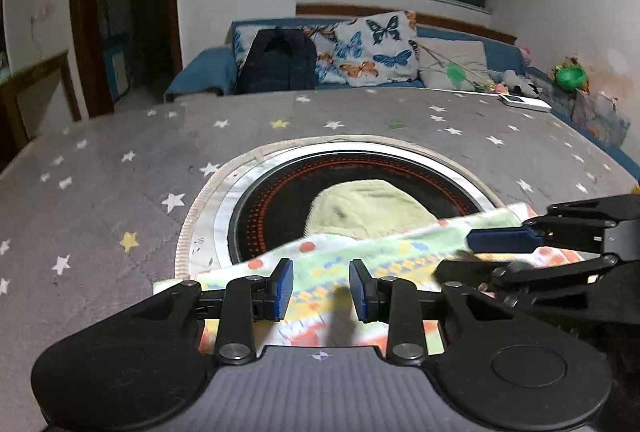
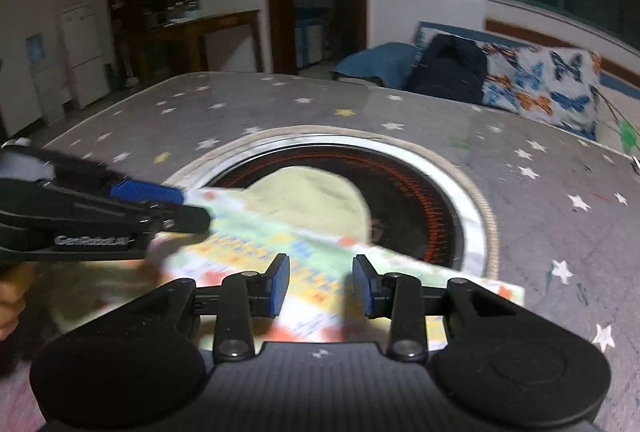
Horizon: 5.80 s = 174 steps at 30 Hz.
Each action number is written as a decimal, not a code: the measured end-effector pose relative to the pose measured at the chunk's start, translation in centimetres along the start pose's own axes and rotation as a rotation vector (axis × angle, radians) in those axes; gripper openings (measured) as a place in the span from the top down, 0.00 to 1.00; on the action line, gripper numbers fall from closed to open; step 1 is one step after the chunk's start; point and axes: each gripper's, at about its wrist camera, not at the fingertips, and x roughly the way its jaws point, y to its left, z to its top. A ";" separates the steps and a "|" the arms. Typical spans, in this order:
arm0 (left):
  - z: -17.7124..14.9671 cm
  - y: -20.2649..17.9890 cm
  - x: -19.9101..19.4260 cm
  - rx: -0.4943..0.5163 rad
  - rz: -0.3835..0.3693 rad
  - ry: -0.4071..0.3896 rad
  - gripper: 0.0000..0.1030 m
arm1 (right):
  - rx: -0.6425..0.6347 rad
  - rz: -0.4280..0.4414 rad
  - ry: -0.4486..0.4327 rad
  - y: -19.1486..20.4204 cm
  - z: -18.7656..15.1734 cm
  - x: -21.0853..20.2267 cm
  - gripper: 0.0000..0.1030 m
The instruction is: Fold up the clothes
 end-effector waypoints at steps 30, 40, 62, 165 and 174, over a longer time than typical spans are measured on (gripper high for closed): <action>-5.9 -3.4 -6.6 0.087 0.012 -0.089 0.65 | -0.059 0.037 -0.071 5.6 -5.5 -7.1 0.60; -7.6 -3.2 -6.2 0.094 0.026 -0.059 0.64 | -0.008 -0.032 -0.066 3.5 -7.8 -8.6 0.60; -7.6 -0.2 -6.6 -0.004 0.038 -0.046 0.63 | 0.086 -0.100 -0.065 -1.7 -7.3 -7.9 0.57; -7.3 -1.4 -7.1 -0.034 -0.034 -0.044 0.62 | -0.172 -0.081 -0.068 6.1 -6.4 -6.8 0.44; -7.6 -2.0 -7.0 -0.009 -0.034 -0.038 0.61 | -0.167 -0.056 -0.097 7.1 -6.0 -6.4 0.44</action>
